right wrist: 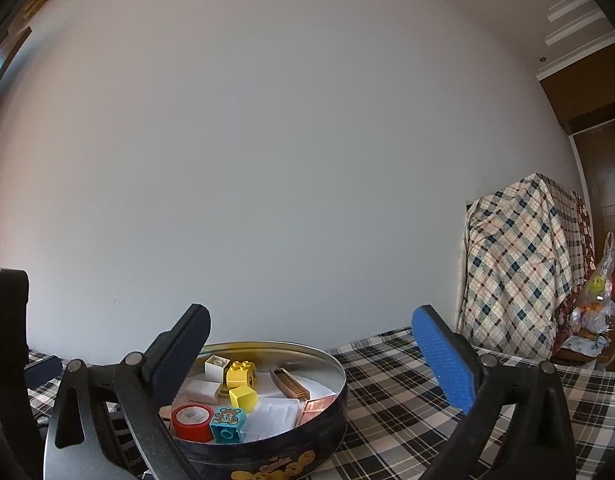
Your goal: Organize rigid objects
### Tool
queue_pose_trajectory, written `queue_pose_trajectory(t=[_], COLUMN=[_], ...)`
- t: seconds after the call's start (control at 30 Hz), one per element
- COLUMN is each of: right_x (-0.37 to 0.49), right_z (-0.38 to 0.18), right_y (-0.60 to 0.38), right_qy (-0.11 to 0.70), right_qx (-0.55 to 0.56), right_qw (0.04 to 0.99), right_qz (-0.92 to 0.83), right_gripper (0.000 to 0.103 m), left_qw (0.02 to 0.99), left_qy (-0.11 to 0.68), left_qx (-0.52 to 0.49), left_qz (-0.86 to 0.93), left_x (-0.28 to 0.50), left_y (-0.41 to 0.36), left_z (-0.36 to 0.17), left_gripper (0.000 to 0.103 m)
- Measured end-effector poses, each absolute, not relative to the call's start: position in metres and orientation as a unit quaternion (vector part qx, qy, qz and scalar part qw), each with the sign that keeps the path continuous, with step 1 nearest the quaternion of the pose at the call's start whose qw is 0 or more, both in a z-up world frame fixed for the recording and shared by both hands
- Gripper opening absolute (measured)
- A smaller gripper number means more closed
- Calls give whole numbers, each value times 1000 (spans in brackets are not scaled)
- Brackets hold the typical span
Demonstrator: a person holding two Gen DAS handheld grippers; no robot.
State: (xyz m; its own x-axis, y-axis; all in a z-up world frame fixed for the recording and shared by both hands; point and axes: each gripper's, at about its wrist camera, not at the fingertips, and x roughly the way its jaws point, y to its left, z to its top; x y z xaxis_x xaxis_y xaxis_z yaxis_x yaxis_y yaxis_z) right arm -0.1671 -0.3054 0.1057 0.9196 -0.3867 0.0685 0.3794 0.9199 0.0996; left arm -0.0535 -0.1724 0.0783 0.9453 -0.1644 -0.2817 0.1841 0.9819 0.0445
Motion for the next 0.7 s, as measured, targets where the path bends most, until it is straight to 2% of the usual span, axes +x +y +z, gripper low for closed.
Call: queue_pose_trajectory(t=[0.7], right_x=[-173], right_z=[107], right_y=[-306], right_qy=[-61], right_qx=[44], right_qw=[977], right_qz=[-198], right_gripper=[102], left_qw=[985], left_qy=[143], left_qx=[37], left_qz=[-86], left_x=[-53], left_y=[-172], left_z=[77], left_gripper=[103])
